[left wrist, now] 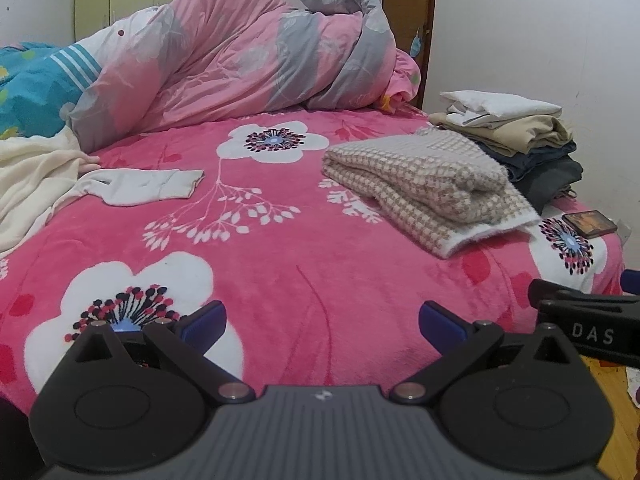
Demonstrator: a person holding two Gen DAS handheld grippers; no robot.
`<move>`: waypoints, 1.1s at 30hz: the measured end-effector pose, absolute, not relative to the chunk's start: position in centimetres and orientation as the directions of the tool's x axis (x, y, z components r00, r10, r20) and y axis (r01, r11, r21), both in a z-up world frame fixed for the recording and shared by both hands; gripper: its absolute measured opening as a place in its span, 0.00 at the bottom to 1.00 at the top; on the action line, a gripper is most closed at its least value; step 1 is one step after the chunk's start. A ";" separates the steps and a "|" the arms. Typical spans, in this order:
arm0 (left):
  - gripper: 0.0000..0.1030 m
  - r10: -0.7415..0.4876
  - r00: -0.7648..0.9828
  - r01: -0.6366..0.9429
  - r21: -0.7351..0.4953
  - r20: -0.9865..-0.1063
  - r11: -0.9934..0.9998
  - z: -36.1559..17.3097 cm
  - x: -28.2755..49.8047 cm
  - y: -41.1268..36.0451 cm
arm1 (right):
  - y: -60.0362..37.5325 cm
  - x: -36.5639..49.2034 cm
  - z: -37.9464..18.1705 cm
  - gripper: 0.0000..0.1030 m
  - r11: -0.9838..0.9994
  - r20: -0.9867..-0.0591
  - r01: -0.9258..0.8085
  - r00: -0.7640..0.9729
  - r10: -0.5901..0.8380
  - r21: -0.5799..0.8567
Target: Fold clothes
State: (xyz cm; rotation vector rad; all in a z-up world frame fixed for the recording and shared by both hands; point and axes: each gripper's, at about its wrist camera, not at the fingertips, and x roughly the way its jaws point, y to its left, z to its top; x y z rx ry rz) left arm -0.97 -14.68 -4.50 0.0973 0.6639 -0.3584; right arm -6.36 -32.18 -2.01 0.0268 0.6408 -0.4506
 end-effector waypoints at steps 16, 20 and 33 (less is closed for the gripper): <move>1.00 -0.298 0.730 0.360 -0.024 -0.615 0.933 -4.4 -1.4 -14.5 | -32.1 -6.9 -1.8 0.99 0.903 -0.578 0.415 0.712 -0.399 -0.112; 1.00 -0.298 0.730 0.361 -0.023 -0.615 0.932 -4.4 -1.4 -14.5 | -32.1 -7.0 -1.8 0.99 0.903 -0.579 0.416 0.711 -0.398 -0.110; 1.00 -0.293 0.731 0.353 -0.026 -0.616 0.935 -4.4 -1.4 -14.3 | -32.0 -6.9 -1.9 0.99 0.904 -0.581 0.413 0.711 -0.396 -0.111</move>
